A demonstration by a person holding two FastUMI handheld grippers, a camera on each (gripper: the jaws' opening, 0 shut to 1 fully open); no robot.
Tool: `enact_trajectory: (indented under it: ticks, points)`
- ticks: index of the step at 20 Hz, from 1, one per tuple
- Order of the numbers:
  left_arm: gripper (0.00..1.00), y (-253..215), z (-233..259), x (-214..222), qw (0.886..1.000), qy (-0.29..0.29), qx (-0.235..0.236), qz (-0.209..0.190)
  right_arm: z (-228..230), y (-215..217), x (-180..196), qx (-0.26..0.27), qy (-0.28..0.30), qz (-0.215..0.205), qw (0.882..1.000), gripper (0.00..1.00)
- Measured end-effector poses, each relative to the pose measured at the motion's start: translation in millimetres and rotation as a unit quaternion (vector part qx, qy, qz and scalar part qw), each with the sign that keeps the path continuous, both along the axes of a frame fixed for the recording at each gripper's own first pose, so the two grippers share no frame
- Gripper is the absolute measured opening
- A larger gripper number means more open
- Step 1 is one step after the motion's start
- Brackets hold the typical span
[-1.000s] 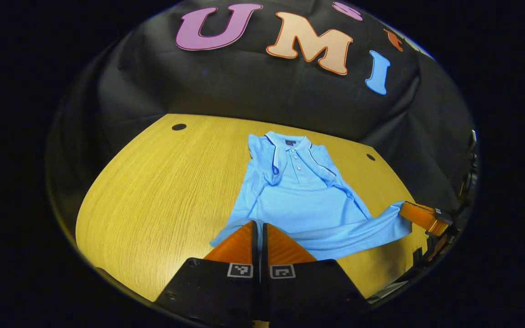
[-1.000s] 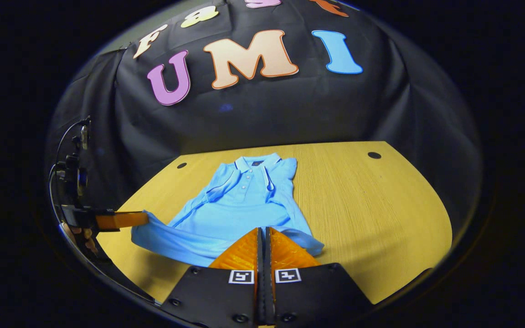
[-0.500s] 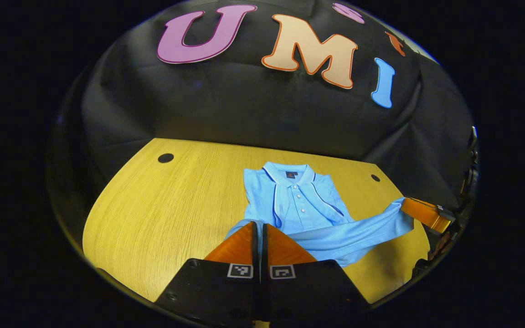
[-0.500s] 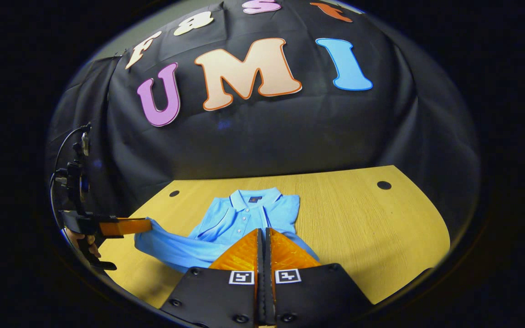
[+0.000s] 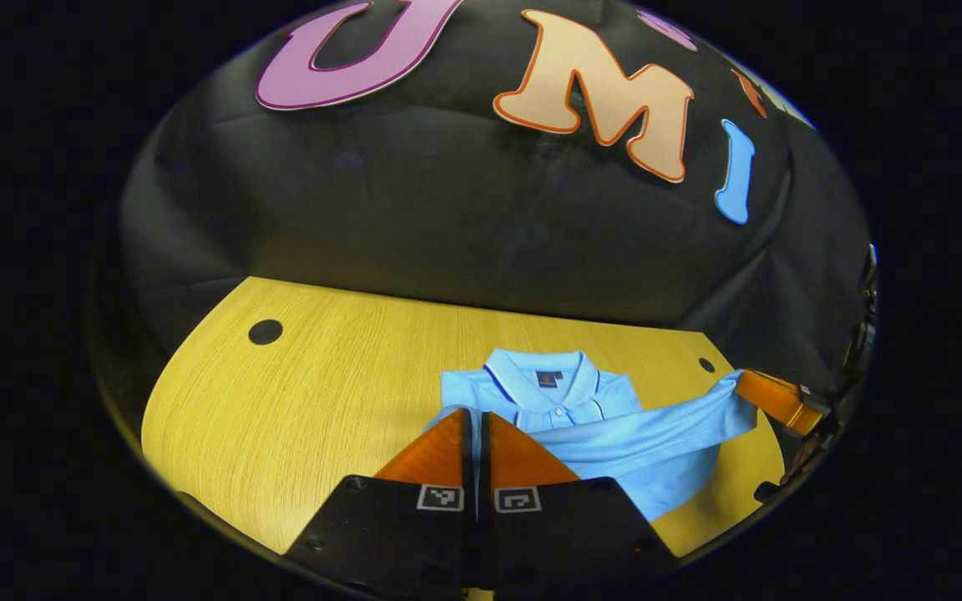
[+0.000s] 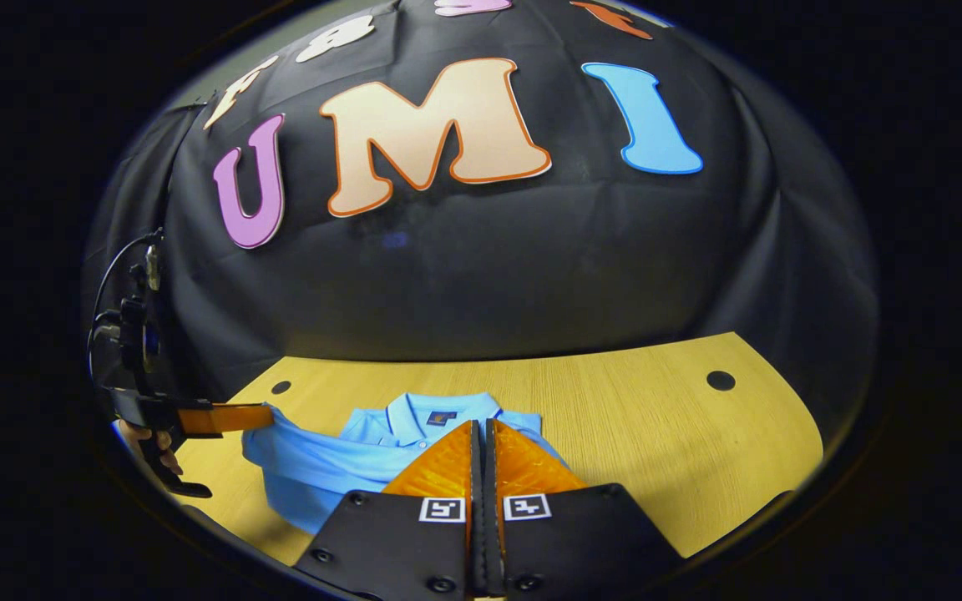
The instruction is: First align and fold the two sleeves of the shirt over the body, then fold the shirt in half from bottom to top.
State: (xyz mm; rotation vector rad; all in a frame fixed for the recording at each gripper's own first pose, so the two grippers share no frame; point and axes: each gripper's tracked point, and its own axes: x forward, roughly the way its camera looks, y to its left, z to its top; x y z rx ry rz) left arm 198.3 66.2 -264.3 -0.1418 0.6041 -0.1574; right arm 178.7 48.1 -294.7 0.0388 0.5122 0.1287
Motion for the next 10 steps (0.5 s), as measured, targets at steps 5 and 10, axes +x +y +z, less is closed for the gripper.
enact_trajectory:
  ticks: [5, 10]
  points:
    - [0.00, -3.7, -30.4, 42.3, 1.000, 0.007, 0.020, -0.011, -31.1, -8.1, 33.2, -0.021, 0.007, -0.014, 1.000, 0.02]
    - [0.02, -10.7, -35.3, 55.6, 1.000, -0.008, 0.006, -0.006, -44.9, -15.7, 42.5, -0.042, 0.008, -0.034, 0.998, 0.22]
